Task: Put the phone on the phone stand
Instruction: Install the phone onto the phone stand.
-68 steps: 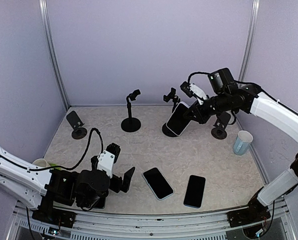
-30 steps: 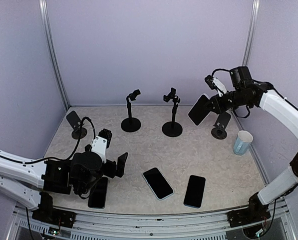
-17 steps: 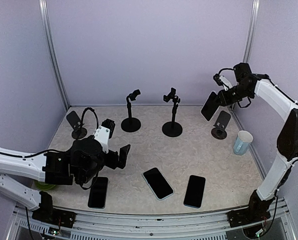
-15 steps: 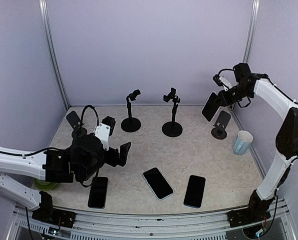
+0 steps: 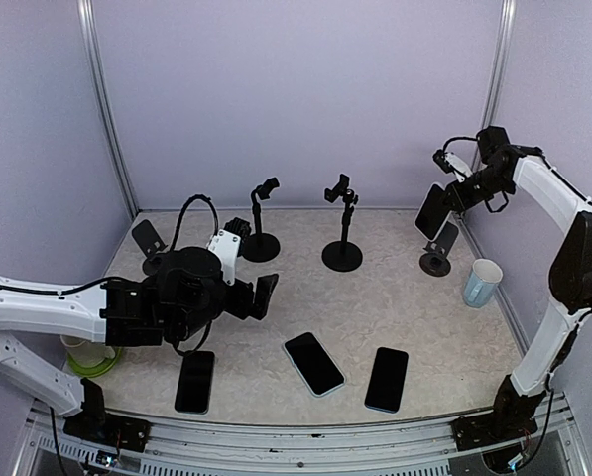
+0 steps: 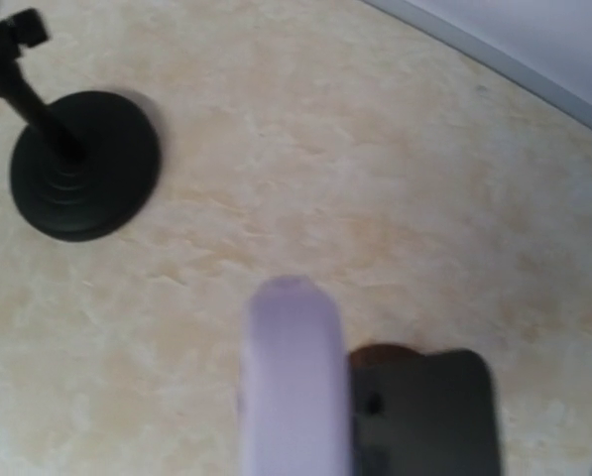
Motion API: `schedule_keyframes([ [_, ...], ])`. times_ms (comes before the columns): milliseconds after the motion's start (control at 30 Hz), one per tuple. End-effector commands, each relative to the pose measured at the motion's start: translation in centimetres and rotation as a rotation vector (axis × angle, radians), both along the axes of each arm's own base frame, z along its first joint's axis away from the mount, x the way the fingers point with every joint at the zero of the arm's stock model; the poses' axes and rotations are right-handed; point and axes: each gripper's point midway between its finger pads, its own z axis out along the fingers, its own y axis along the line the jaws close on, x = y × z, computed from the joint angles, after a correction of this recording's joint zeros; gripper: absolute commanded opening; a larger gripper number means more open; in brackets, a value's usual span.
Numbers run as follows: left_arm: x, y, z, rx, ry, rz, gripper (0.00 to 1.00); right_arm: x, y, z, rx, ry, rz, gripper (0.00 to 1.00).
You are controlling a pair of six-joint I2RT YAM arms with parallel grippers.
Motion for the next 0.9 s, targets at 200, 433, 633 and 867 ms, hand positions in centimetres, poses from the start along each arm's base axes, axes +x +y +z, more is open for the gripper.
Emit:
schedule_keyframes([
  [200,0.3,-1.7,1.3,0.005,0.029,-0.038,0.99,1.2,-4.7,1.5,0.050,-0.075,0.020,0.00],
  [433,0.4,-2.5,2.6,0.001,0.038,-0.053,0.99,0.5,-4.1,1.2,0.062,-0.078,0.096,0.00],
  [633,0.4,-2.9,3.0,-0.004,0.041,-0.058,0.99,0.6,-5.0,-0.5,0.053,-0.044,0.084,0.00],
  [867,0.5,-3.0,3.1,-0.003,0.046,-0.057,0.99,0.6,-5.2,-2.1,0.048,-0.005,0.076,0.00],
])
